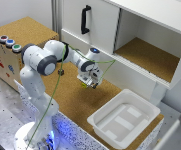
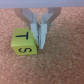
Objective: Go push the yellow block to the left
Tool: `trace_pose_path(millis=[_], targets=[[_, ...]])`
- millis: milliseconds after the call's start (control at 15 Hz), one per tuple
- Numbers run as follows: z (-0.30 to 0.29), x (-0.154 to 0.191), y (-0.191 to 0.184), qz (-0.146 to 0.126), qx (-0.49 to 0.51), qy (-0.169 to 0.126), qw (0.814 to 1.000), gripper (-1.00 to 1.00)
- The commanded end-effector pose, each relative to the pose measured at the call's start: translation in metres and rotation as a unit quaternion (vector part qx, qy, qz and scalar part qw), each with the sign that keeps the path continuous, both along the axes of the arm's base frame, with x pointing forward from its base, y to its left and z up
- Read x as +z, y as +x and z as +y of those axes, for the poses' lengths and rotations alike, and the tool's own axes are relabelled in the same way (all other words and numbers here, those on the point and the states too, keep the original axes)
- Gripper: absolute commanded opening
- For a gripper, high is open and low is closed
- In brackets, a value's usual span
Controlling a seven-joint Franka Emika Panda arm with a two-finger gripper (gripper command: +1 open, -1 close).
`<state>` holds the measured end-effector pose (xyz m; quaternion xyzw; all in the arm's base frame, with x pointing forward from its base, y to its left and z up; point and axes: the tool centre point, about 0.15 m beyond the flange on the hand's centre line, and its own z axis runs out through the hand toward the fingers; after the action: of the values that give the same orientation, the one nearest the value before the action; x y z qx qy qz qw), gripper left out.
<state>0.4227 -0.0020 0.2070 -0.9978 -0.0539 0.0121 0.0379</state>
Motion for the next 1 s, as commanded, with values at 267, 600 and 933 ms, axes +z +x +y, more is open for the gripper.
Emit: trace_pose_path(millis=[267, 600, 933], targets=[[0.063, -0.006, 0.015, 0.033, 0.007, 0.009, 0.999, -1.00], [0.090, -0.007, 0.013, 0.039, 0.011, -0.003, 0.999, -1.00], [0.101, -0.003, 0.010, 0.051, 0.004, -0.028, 0.998, -1.00]])
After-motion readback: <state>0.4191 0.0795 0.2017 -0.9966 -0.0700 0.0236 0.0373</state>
